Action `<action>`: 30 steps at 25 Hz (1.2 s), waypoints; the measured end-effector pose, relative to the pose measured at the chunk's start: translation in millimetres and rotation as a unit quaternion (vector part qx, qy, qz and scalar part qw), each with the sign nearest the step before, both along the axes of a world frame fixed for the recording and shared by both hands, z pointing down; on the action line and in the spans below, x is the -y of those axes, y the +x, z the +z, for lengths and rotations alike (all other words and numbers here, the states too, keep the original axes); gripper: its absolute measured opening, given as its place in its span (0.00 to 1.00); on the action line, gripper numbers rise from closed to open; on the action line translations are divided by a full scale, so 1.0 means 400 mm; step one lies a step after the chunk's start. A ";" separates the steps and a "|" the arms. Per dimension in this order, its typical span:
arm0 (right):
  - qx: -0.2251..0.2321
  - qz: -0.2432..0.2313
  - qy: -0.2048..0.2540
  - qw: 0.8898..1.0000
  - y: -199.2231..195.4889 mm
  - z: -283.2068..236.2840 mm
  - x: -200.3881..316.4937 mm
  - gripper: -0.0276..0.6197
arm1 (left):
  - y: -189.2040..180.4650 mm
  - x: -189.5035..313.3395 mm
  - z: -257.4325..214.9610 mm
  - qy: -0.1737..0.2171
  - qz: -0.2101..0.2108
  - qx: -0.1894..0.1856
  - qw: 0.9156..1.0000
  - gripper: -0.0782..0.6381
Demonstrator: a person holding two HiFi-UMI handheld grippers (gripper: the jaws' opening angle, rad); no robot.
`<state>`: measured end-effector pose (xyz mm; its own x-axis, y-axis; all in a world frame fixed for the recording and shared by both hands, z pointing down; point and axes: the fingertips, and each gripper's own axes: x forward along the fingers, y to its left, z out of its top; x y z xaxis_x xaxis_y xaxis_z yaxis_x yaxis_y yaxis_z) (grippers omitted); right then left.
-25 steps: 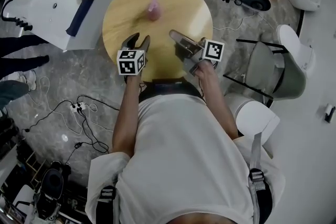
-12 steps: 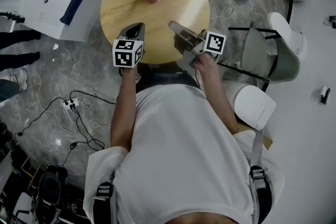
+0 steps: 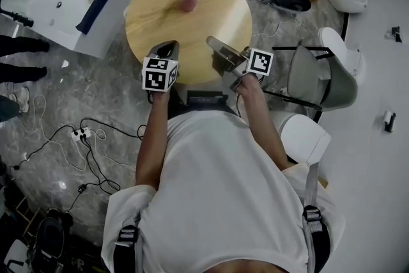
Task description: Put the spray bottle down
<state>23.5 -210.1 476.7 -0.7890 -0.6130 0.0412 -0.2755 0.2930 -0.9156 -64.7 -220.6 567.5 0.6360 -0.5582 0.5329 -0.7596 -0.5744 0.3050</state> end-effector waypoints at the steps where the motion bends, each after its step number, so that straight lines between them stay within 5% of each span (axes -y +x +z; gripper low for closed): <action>1: 0.000 -0.004 0.003 1.000 0.000 -0.007 -0.003 0.10 | 0.003 -0.001 -0.007 0.003 -0.002 0.000 1.000 0.12; 12: 0.007 -0.021 0.011 1.000 0.055 -0.015 -0.094 0.10 | 0.072 -0.074 -0.039 0.006 -0.006 0.017 1.000 0.12; 30: 0.059 -0.057 0.034 0.996 0.207 -0.015 -0.391 0.10 | 0.193 -0.433 -0.028 -0.006 -0.046 0.063 0.997 0.12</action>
<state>106.3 -53.5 470.9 -0.8509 -0.5167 -0.0944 -0.1279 0.3780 -0.9169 12.3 -47.4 556.3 0.5103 -0.6039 0.6123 -0.8417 -0.4968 0.2115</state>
